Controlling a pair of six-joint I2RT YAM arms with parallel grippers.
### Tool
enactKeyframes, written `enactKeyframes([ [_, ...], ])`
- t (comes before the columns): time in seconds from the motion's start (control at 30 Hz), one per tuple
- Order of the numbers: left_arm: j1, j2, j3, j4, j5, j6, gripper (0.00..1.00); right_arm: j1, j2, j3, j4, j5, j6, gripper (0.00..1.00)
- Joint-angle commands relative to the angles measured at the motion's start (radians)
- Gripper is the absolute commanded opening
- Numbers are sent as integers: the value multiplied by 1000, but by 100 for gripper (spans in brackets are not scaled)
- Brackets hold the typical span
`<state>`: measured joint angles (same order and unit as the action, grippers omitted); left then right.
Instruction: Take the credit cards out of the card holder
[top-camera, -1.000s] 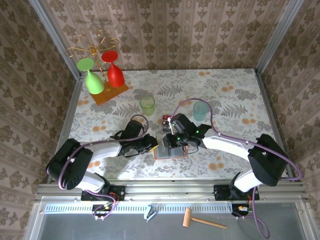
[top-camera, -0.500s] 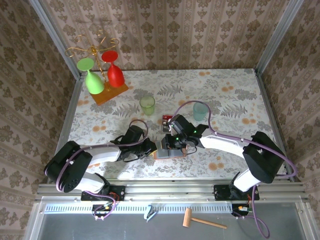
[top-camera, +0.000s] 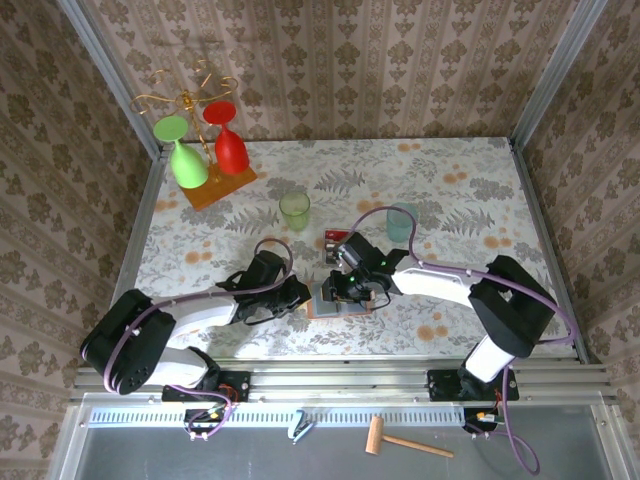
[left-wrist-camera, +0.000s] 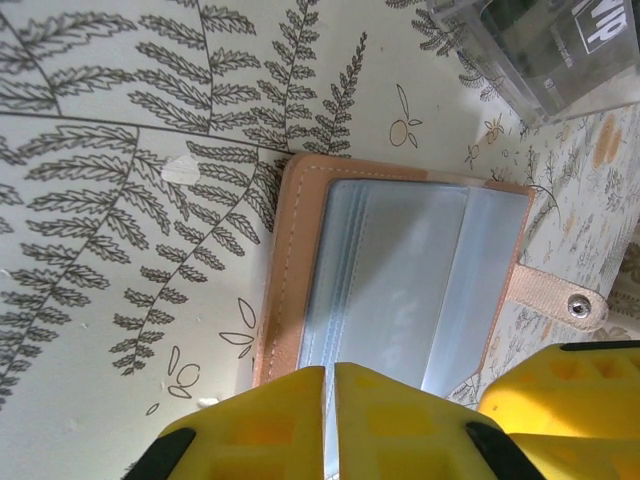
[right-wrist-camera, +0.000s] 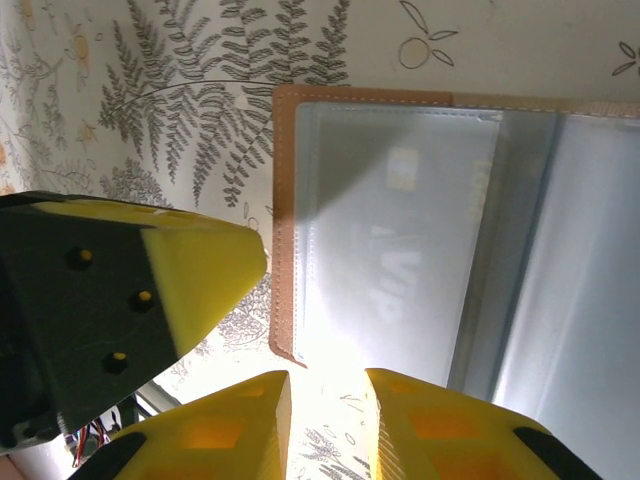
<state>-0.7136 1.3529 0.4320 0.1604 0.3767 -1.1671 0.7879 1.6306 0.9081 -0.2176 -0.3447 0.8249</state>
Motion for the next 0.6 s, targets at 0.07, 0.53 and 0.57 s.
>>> enactKeyframes([
  [0.07,6,35,-16,9,4,16,11,-19,27,23,14,-35,29,26],
  [0.53,19,46,-27,12,12,18,11,-41,88,34,18,-71,21,27],
  [0.57,20,46,-29,11,11,18,11,-41,94,37,20,-75,20,27],
])
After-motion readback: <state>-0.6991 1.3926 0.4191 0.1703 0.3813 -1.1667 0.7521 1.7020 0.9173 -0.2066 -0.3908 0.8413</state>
